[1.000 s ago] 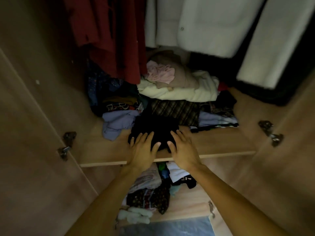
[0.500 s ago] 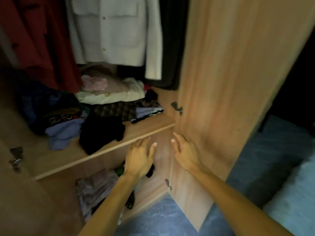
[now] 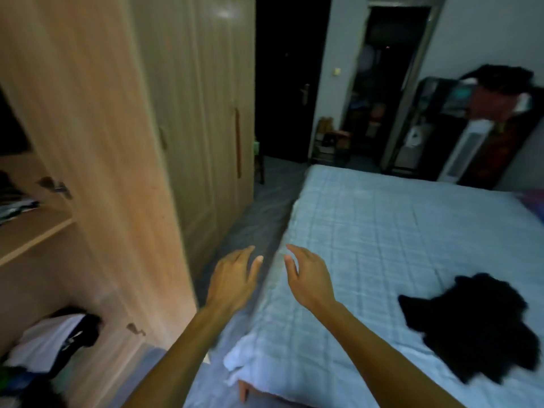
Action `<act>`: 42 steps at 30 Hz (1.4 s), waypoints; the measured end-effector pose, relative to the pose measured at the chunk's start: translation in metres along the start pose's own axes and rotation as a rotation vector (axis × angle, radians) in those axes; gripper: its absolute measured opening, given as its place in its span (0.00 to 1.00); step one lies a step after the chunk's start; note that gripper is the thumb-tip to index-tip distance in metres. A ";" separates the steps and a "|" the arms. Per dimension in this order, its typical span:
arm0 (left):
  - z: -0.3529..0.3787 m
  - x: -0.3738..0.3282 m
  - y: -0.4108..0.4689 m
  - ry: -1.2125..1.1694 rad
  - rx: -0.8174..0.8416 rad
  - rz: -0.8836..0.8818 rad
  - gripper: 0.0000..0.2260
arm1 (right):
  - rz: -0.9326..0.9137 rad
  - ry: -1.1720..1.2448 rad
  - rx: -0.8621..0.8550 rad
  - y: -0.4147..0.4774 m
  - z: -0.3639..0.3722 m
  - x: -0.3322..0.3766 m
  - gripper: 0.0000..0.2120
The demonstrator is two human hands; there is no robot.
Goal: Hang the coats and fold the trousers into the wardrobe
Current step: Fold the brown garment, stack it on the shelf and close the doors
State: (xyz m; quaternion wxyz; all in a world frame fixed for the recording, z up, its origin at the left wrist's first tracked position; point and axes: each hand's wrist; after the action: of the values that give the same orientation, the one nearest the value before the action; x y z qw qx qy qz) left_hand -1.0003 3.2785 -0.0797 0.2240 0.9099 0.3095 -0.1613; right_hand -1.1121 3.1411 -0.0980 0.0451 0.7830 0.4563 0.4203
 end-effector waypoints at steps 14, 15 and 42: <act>0.198 -0.324 -0.015 -0.135 0.392 0.347 0.22 | 0.469 -0.113 -0.298 -0.150 -0.257 -0.242 0.20; 0.209 -0.339 -0.015 -0.133 0.419 0.374 0.22 | 0.500 -0.112 -0.320 -0.158 -0.267 -0.253 0.20; 0.550 -0.582 0.133 -0.092 0.807 0.597 0.21 | 1.066 -0.201 -0.210 -0.140 -0.399 -0.598 0.19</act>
State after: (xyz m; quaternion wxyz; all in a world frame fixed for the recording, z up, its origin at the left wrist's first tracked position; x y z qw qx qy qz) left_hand -1.4415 2.6196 -0.2534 -0.0958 0.9648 -0.0614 -0.2370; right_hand -1.6236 2.6470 -0.2742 -0.0527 0.9332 -0.0540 0.3512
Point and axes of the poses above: each hand's wrist, its own y-axis towards the middle knuckle, its own z-axis out of the palm, x = y × z, and after that the axes turned 7 degrees about y, right-handed
